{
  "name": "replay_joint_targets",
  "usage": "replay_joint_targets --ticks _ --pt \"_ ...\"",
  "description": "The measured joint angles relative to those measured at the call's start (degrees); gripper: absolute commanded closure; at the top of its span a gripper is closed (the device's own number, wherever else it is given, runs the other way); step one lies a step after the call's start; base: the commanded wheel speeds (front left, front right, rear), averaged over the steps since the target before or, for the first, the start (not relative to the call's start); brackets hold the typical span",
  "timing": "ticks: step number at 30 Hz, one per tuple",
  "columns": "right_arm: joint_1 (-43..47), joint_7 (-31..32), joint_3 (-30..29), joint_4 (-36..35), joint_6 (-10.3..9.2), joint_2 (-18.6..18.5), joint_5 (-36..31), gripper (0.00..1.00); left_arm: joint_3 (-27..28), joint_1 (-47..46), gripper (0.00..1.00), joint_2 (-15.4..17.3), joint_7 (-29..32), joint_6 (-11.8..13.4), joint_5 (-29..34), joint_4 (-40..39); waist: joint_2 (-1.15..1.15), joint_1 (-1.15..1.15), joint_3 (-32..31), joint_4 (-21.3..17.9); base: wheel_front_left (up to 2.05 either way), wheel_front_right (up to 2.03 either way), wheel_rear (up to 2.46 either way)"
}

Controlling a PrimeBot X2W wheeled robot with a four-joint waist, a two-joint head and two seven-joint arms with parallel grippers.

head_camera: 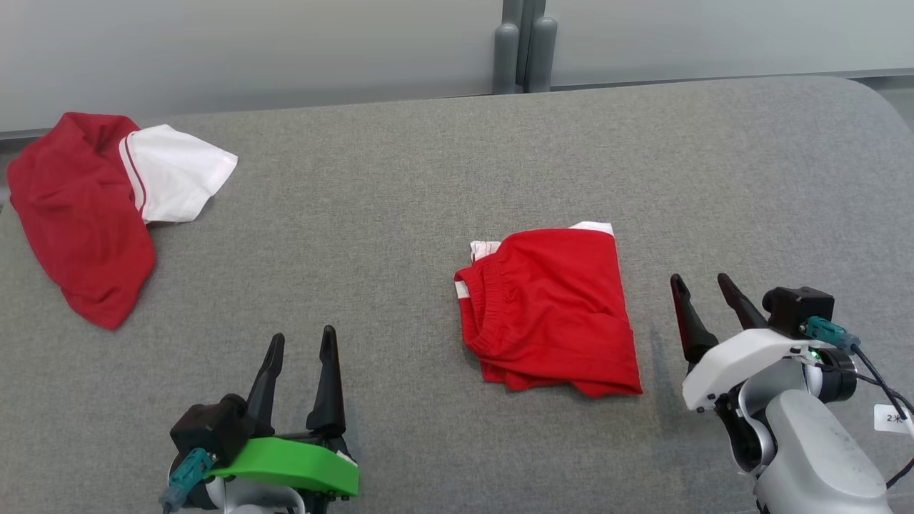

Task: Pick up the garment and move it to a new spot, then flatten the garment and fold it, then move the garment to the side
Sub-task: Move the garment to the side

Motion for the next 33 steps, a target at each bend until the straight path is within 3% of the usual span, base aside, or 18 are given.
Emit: replay_joint_targets --ticks 9,20,27,33 --pt "-0.1 12.1 2.5 -3.5 0.0 -3.2 3.2 0.0 -0.3 0.2 0.0 0.2 0.1 0.3 -0.1 -0.3 0.0 0.0 0.3 1.3 0.0 0.0 0.0" --pt "-4.2 25.3 6.3 -2.6 0.0 -8.3 12.2 0.0 -0.9 -1.0 0.0 0.5 0.3 0.2 0.0 -0.5 0.0 0.0 2.7 5.0 0.0 0.0 0.0" --pt "-6.8 30.5 7.6 0.4 0.0 -9.4 17.8 0.0 -1.5 -1.7 0.0 0.6 0.4 0.1 0.0 -0.4 0.0 0.0 4.6 7.8 0.0 0.0 0.0" --pt "-8.8 31.1 8.5 3.9 0.0 -9.8 19.3 0.0 -1.7 -2.1 0.0 0.6 0.4 0.0 0.1 -0.4 0.0 0.0 5.7 9.5 0.0 0.0 0.0"
